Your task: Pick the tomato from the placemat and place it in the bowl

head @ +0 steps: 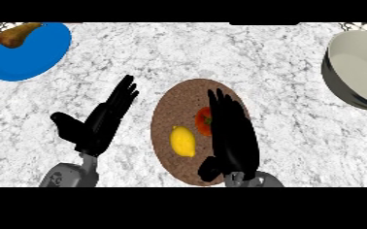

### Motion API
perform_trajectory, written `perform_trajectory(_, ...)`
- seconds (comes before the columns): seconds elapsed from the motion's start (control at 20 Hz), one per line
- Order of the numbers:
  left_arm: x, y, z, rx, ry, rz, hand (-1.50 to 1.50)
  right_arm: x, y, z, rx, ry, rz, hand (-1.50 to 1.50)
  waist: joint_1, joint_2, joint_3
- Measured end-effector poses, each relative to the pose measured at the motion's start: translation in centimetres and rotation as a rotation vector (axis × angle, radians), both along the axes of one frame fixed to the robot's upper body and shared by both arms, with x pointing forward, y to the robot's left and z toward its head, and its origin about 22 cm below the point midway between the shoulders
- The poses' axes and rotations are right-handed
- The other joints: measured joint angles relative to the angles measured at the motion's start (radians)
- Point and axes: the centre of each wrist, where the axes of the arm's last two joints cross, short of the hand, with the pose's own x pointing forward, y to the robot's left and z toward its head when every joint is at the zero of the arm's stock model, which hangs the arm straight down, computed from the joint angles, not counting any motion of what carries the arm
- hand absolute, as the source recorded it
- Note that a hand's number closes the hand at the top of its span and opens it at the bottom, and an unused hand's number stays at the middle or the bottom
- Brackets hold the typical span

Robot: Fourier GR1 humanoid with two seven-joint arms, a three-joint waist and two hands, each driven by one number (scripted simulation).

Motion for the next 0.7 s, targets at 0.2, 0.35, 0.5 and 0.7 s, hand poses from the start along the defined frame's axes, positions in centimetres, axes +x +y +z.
perform_trajectory(0.2,0.4,-0.2,0.4,0.001,0.002,0.006,0.0,1.0,-0.3,-0.4,-0.016,0.013,-0.005,-1.5,-0.001,0.0,0.0)
perform_trajectory(0.35,0.2,-0.3,0.3,0.0,0.002,0.006,0.0,1.1,0.1,-1.0,-0.039,0.022,-0.001,-1.5,-0.001,0.0,0.0)
perform_trajectory(0.5,0.3,-0.5,0.2,0.006,-0.002,0.006,0.0,1.0,0.2,-1.6,-0.053,0.027,-0.002,-1.5,-0.001,0.0,0.0)
perform_trajectory(0.7,0.2,0.0,0.0,0.002,0.001,0.002,0.0,1.3,0.6,-3.1,-0.069,0.035,-0.015,-1.5,0.0,0.0,0.0)
